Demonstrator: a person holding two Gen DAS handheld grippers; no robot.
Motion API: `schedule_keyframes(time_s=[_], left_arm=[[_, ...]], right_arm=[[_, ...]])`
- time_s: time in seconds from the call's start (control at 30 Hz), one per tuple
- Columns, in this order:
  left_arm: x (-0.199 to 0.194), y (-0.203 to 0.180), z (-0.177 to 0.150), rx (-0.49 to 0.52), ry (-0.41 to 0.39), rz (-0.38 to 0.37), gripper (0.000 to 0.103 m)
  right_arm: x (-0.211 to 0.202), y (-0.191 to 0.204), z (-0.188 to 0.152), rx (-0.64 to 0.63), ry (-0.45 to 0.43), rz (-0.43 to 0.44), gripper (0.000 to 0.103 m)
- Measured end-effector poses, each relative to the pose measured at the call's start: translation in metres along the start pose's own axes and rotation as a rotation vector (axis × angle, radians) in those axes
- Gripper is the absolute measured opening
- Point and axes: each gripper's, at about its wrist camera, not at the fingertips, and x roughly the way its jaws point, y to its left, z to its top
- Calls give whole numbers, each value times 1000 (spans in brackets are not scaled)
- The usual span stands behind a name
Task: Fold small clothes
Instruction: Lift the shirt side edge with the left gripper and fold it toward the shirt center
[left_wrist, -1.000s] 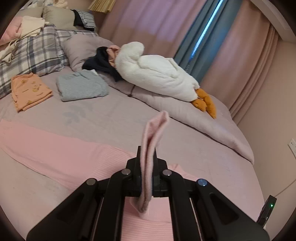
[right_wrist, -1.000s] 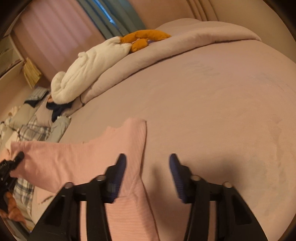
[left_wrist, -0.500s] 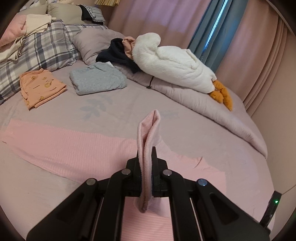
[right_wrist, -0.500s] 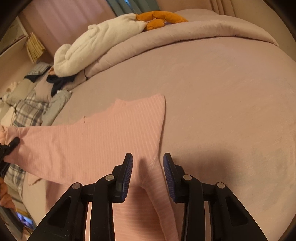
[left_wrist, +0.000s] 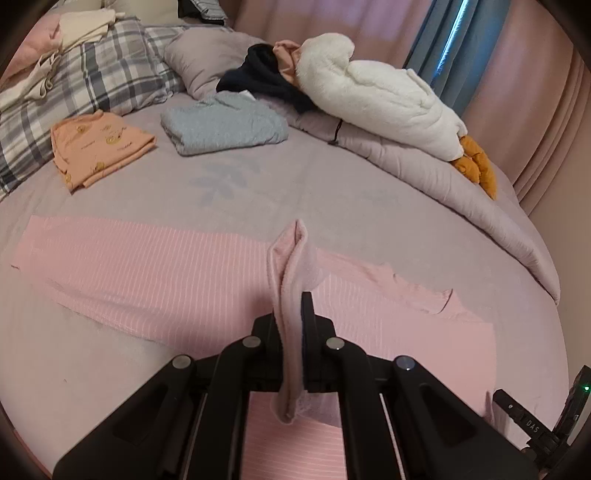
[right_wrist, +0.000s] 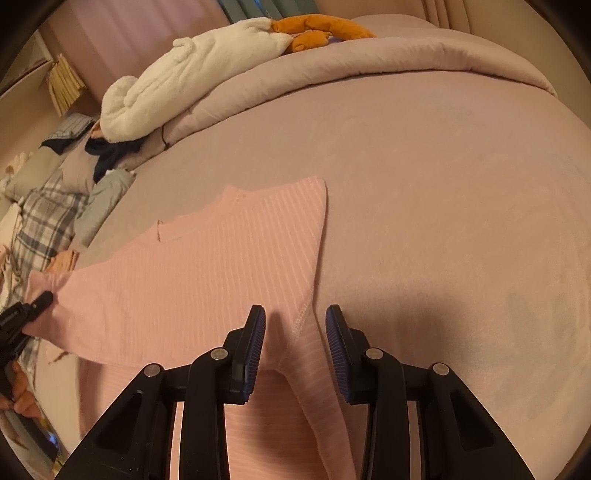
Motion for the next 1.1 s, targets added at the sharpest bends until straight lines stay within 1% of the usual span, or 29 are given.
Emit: schedule_keyframes(time_s=[0.17, 0.43, 0.6, 0.7, 0.87, 1.0, 1.03, 1.1], left_arm=[[10, 8, -6, 9, 28, 26, 6], [27, 23, -15, -20, 73, 35, 8], [35, 28, -21, -16, 99, 53, 9], [39, 32, -23, -11, 121, 49, 11], [44, 40, -27, -33, 140, 44, 15], [48, 40, -30, 1, 147, 66, 21], [50, 41, -31, 8, 150, 73, 24], [53, 44, -34, 9, 147, 68, 26]], right_arm=[[3, 0, 1, -5, 14, -10, 37], [7, 2, 1, -19, 26, -21, 37], [10, 3, 1, -22, 40, -34, 37], [10, 3, 2, -24, 41, -37, 37], [12, 3, 2, -21, 49, -41, 37], [13, 4, 3, -21, 57, -44, 37], [13, 4, 2, -21, 56, -44, 37], [13, 4, 2, -19, 56, -44, 37]])
